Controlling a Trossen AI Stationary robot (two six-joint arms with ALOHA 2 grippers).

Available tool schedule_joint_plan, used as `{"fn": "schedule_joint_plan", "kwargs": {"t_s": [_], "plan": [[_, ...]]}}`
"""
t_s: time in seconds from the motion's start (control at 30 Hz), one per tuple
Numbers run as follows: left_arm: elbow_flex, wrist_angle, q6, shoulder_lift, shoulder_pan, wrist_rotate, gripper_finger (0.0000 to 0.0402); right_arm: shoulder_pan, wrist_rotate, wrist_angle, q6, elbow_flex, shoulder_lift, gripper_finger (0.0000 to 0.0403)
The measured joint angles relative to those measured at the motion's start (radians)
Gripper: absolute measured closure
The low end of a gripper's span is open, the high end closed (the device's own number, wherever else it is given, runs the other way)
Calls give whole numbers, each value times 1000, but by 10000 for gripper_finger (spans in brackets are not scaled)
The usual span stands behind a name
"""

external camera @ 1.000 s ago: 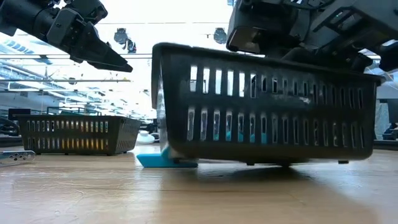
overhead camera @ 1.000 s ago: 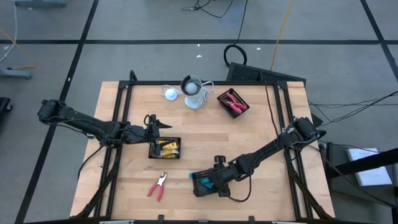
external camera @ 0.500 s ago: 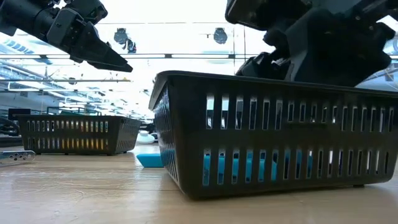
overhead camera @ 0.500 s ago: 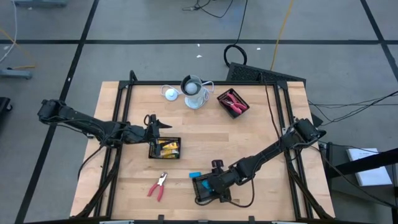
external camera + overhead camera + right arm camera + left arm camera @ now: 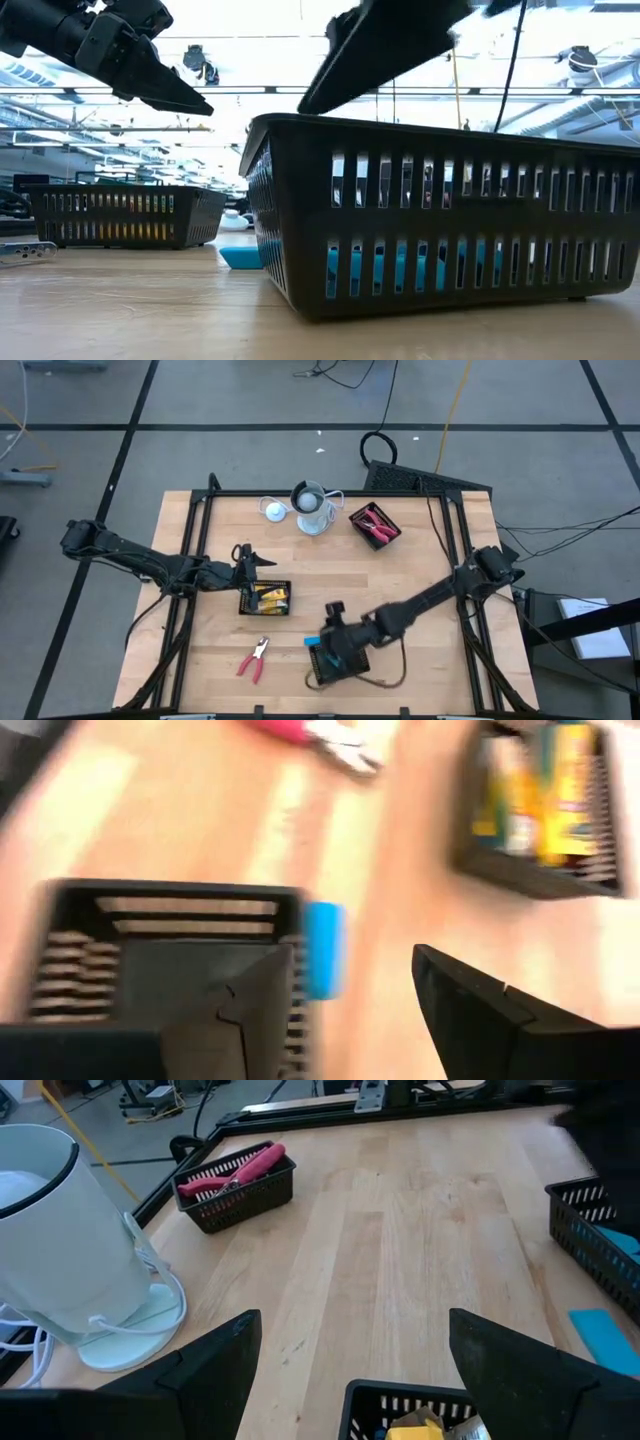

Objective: Pick & Place School Supplies
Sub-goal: Put the blue eraser into the bottom black bin

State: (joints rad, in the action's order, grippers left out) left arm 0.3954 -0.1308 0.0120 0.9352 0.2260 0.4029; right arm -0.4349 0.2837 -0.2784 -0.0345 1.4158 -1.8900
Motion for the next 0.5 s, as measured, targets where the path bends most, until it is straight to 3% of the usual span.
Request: {"fn": "schedule_joint_plan", "kwargs": {"t_s": [0.07, 0.27, 0.5], "plan": [[0, 3, -3, 0, 0, 3, 76, 49, -36, 47, 26, 0, 3, 207], [1, 32, -8, 0, 0, 39, 76, 160, -274, 230, 40, 1, -18, 207], [1, 39, -6, 0, 0, 43, 76, 159, -340, 258, 56, 1, -43, 246]]}}
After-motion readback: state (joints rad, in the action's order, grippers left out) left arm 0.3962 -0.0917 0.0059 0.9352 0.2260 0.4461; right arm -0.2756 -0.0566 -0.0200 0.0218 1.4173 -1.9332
